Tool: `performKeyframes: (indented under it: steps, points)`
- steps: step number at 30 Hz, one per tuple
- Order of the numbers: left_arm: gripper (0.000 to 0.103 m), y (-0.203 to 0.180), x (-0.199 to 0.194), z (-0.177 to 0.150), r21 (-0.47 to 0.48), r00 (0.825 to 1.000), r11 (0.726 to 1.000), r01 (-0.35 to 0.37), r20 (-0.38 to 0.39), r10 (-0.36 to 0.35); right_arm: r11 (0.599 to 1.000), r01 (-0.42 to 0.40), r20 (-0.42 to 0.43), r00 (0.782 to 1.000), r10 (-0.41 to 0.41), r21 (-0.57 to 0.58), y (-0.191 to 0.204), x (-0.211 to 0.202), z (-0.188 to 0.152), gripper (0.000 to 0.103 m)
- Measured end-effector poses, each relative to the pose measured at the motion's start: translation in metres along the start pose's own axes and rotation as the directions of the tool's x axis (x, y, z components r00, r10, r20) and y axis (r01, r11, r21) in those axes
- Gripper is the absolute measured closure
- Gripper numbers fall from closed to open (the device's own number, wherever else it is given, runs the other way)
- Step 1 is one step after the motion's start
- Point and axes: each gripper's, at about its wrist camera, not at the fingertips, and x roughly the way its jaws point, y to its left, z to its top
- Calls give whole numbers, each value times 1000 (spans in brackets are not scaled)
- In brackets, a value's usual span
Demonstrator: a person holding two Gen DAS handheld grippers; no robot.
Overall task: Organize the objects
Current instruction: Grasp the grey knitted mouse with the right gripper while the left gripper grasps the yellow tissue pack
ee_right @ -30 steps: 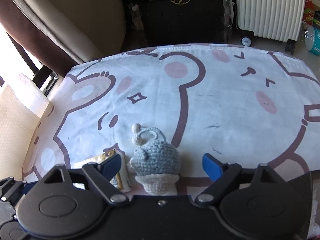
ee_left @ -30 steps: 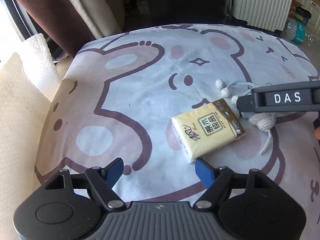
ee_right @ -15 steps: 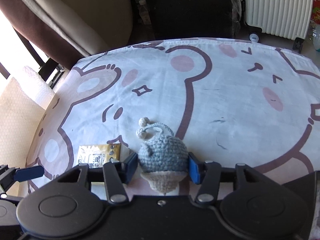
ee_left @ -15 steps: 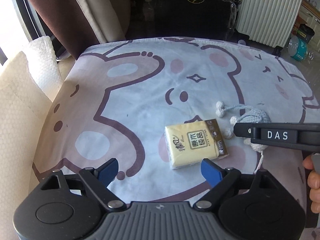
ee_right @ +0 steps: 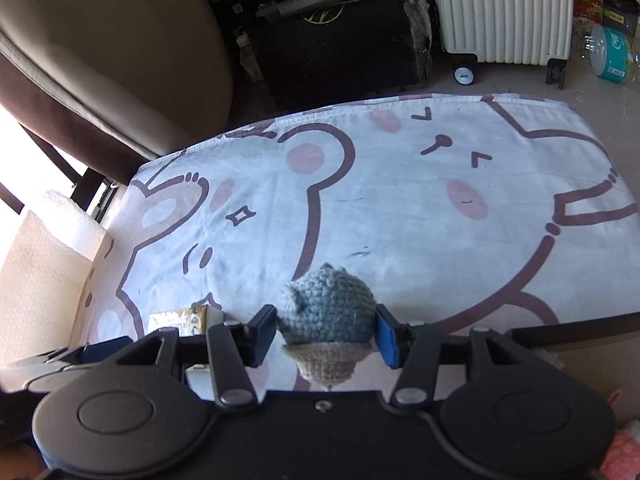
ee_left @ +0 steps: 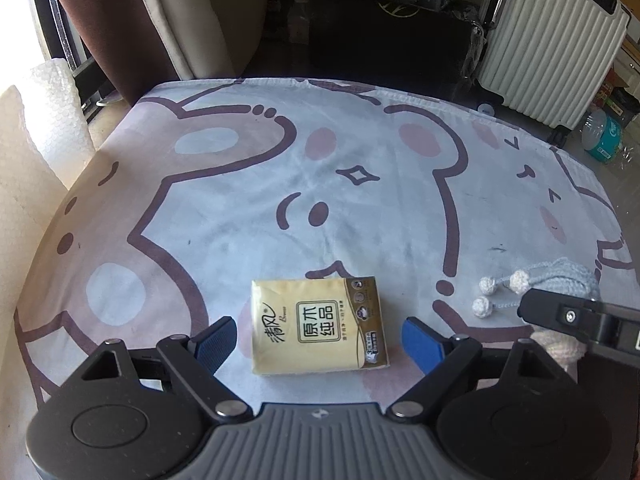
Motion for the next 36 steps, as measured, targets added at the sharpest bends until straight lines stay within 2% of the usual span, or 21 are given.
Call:
performKeyframes:
  steps: [7, 10, 11, 13, 19, 26, 36]
  points:
    - [13, 0, 14, 3, -76, 999, 997, -33, -19, 31, 997, 60, -21, 998, -61, -39, -8, -6, -4, 50]
    - [17, 2, 20, 2, -85, 998, 996, -39, -43, 36, 997, 68, -23, 997, -69, -48, -10, -7, -6, 50]
    - [24, 2, 22, 1, -85, 998, 996, -39, -51, 35, 996, 70, -23, 997, -71, -50, -10, -7, -6, 50]
    - [29, 3, 21, 2, -76, 998, 996, -44, -49, 41, 996, 72, -25, 997, -74, -54, -10, -7, -6, 50]
    - [29, 1, 13, 2, -40, 999, 999, -20, -51, 18, 995, 70, -29, 997, -72, -75, -5, -5, -8, 50]
    - [29, -8, -18, 6, 7, 1000, 1000, 2, 21, -2, 995, 59, 1, 998, -59, -75, 1, -18, -8, 50]
    - [29, -16, -66, 8, 20, 995, 999, 46, 93, -48, 997, 60, 68, 996, -57, -54, 3, -52, -5, 50]
